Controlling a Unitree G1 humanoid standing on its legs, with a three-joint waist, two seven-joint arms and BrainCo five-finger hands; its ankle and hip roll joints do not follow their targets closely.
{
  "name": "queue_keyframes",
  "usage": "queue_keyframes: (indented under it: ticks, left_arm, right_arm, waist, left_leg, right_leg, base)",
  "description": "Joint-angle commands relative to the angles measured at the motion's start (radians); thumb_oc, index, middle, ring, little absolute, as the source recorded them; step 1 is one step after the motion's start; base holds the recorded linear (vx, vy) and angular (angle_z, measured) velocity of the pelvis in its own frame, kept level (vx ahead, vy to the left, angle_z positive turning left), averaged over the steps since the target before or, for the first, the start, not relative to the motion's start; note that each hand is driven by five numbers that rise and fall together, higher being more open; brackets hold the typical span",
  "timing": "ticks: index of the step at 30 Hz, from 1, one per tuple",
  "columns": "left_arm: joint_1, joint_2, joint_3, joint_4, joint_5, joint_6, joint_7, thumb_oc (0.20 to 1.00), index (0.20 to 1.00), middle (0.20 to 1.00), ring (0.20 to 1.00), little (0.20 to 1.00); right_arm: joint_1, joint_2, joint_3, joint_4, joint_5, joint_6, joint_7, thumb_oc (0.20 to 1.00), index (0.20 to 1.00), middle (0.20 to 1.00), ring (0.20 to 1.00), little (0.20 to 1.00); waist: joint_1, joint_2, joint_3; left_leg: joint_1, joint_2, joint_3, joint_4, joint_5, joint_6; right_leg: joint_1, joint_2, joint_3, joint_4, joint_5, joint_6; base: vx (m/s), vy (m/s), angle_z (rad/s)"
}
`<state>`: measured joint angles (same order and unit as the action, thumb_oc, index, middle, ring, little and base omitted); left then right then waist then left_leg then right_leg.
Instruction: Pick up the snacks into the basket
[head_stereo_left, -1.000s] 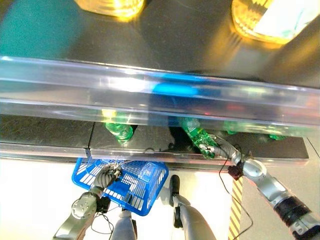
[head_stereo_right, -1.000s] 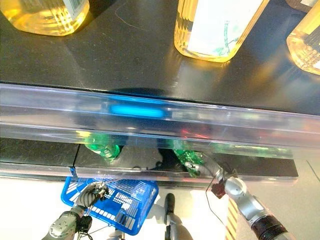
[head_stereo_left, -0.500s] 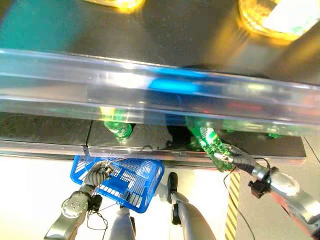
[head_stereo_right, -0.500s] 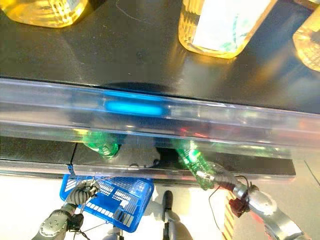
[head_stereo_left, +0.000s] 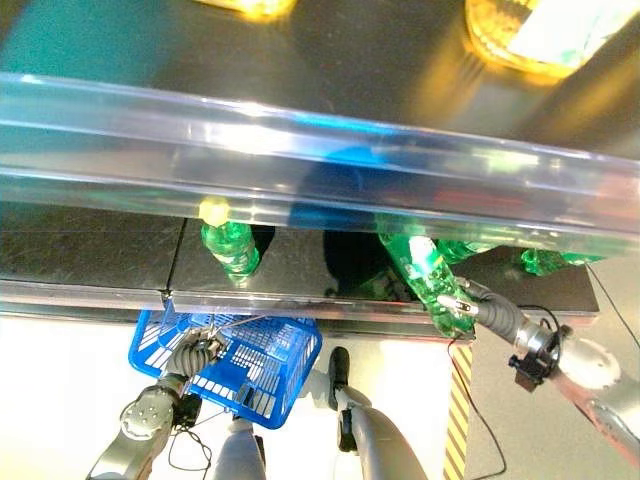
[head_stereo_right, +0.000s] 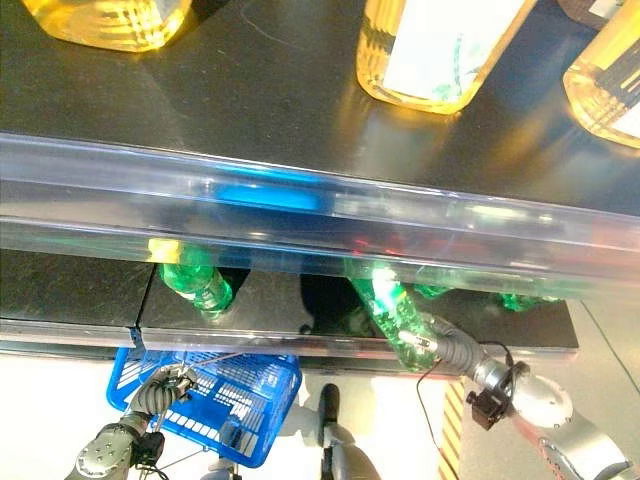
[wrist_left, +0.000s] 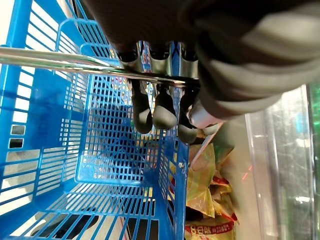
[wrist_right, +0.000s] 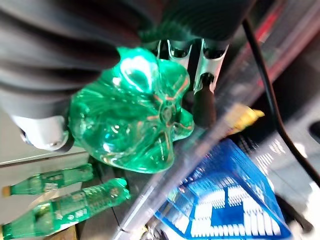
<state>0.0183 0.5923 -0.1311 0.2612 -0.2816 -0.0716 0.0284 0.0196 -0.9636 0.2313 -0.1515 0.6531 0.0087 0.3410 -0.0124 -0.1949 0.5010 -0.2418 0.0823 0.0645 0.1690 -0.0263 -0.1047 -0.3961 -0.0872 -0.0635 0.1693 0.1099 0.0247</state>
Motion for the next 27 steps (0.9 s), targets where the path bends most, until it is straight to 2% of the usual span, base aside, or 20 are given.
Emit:
queue_keyframes:
  ticks: [1,2,6,7,16,17,22,27]
  left_arm:
    - [0.015,0.058,0.048,-0.051,0.066,-0.075,-0.005,0.200,0.200,0.200,0.200,0.200]
    - [0.001,0.057,0.040,-0.046,0.064,-0.078,-0.002,0.200,0.200,0.200,0.200,0.200]
    - [-0.013,0.058,0.036,-0.047,0.056,-0.086,0.007,0.200,0.200,0.200,0.200,0.200]
    - [-0.028,0.058,0.030,-0.047,0.055,-0.090,0.015,0.200,0.200,0.200,0.200,0.200]
    - [-0.090,0.051,0.014,-0.057,0.049,-0.096,0.038,0.200,0.200,0.200,0.200,0.200]
    - [-0.115,0.049,0.007,-0.059,0.054,-0.095,0.045,0.200,0.200,0.200,0.200,0.200]
    - [-0.130,0.039,0.003,-0.061,0.051,-0.096,0.053,0.200,0.200,0.200,0.200,0.200]
    - [-0.160,0.011,-0.029,-0.071,0.044,-0.099,0.064,0.200,0.200,0.200,0.200,0.200]
  right_arm:
    - [0.040,-0.024,0.054,-0.005,-0.007,-0.013,0.075,0.200,0.200,0.200,0.200,0.200]
    - [0.034,-0.017,0.091,0.048,-0.072,-0.012,0.082,0.200,0.200,0.200,0.200,0.200]
    - [0.004,0.020,0.139,0.151,-0.150,-0.013,0.072,0.200,0.200,0.200,0.200,0.200]
    - [-0.032,0.035,0.173,0.195,-0.251,-0.036,0.058,0.200,0.200,0.200,0.200,0.200]
    - [-0.095,0.094,0.239,0.282,-0.382,-0.049,0.050,0.200,0.200,0.200,0.200,0.200]
    - [-0.118,0.115,0.260,0.315,-0.440,-0.052,0.040,0.200,0.200,0.200,0.200,0.200]
    - [-0.145,0.143,0.279,0.350,-0.469,-0.056,0.030,0.200,0.200,0.200,0.200,0.200]
    - [-0.250,0.231,0.349,0.451,-0.617,-0.068,-0.023,0.200,0.200,0.200,0.200,0.200]
  waist:
    - [-0.011,-0.050,-0.089]
    - [-0.009,-0.048,-0.085]
    - [-0.010,-0.047,-0.079]
    - [-0.007,-0.044,-0.073]
    - [-0.005,-0.037,-0.046]
    - [-0.003,-0.032,-0.036]
    - [-0.002,-0.032,-0.029]
    - [0.006,-0.016,-0.015]
  left_leg:
    - [-0.088,0.024,-0.045,0.032,0.042,-0.009]
    - [-0.091,0.025,-0.046,0.032,0.044,-0.012]
    - [-0.092,0.025,-0.045,0.032,0.043,-0.009]
    - [-0.096,0.024,-0.042,0.035,0.042,-0.008]
    - [-0.121,0.019,-0.045,0.050,0.040,-0.002]
    - [-0.130,0.016,-0.048,0.055,0.041,0.000]
    - [-0.139,0.015,-0.050,0.060,0.042,0.002]
    - [-0.155,0.014,-0.056,0.058,0.049,0.003]
  right_leg:
    - [-0.006,-0.099,0.026,0.067,-0.061,0.153]
    - [-0.005,-0.098,0.025,0.065,-0.060,0.154]
    - [-0.013,-0.097,0.031,0.056,-0.050,0.155]
    - [-0.019,-0.097,0.034,0.055,-0.048,0.157]
    - [-0.046,-0.097,0.041,0.067,-0.046,0.155]
    - [-0.056,-0.098,0.041,0.076,-0.048,0.153]
    - [-0.065,-0.096,0.042,0.080,-0.047,0.152]
    - [-0.075,-0.098,0.036,0.074,-0.037,0.152]
  base:
    - [0.00,0.000,0.00]
    - [0.00,0.000,0.00]
    - [-0.01,0.003,-0.01]
    - [-0.02,0.007,-0.04]
    - [-0.02,0.004,-0.05]
    - [0.00,0.000,0.00]
    - [0.00,0.000,0.00]
    - [0.00,0.000,0.00]
